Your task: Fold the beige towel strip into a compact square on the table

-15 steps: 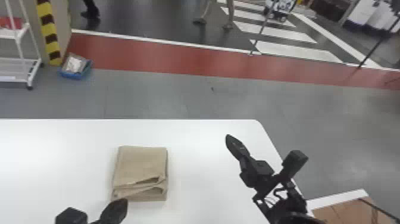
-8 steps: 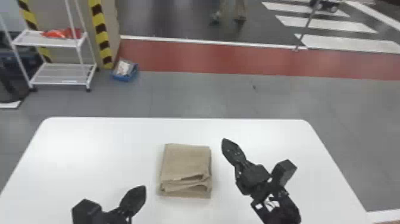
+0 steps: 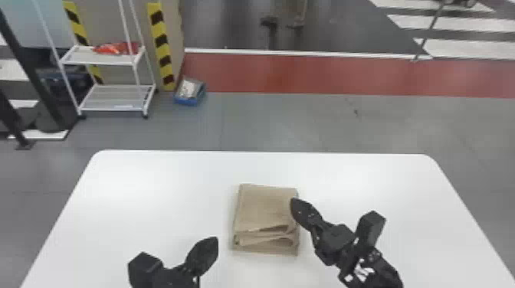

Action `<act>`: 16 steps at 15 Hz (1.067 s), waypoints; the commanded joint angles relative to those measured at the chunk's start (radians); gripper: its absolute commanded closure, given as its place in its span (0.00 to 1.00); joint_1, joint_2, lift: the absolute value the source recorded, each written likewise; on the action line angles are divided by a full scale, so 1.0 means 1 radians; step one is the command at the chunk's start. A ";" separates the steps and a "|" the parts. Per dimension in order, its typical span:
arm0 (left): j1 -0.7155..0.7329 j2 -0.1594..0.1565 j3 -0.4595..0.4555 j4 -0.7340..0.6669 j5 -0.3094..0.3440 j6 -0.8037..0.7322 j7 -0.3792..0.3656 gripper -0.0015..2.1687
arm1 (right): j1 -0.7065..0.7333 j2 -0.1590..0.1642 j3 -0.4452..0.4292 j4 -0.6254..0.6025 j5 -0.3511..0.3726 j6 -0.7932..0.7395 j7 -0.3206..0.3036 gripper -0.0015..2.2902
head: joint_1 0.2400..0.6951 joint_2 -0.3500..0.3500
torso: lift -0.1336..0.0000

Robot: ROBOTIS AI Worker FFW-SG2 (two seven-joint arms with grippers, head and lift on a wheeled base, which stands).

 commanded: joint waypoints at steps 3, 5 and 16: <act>0.006 0.000 -0.018 0.000 -0.007 -0.012 0.007 0.82 | -0.046 0.001 0.012 0.031 0.055 0.242 0.096 0.87 | 1.00 0.46 | 1.00; 0.018 0.002 -0.010 -0.014 -0.007 -0.015 0.009 0.82 | -0.034 0.001 0.014 0.016 0.078 0.318 0.097 0.87 | 1.00 0.48 | 1.00; 0.035 0.003 -0.016 -0.044 -0.027 0.031 0.018 0.82 | -0.017 0.001 -0.072 -0.083 0.107 0.383 0.127 0.87 | 1.00 0.42 | 1.00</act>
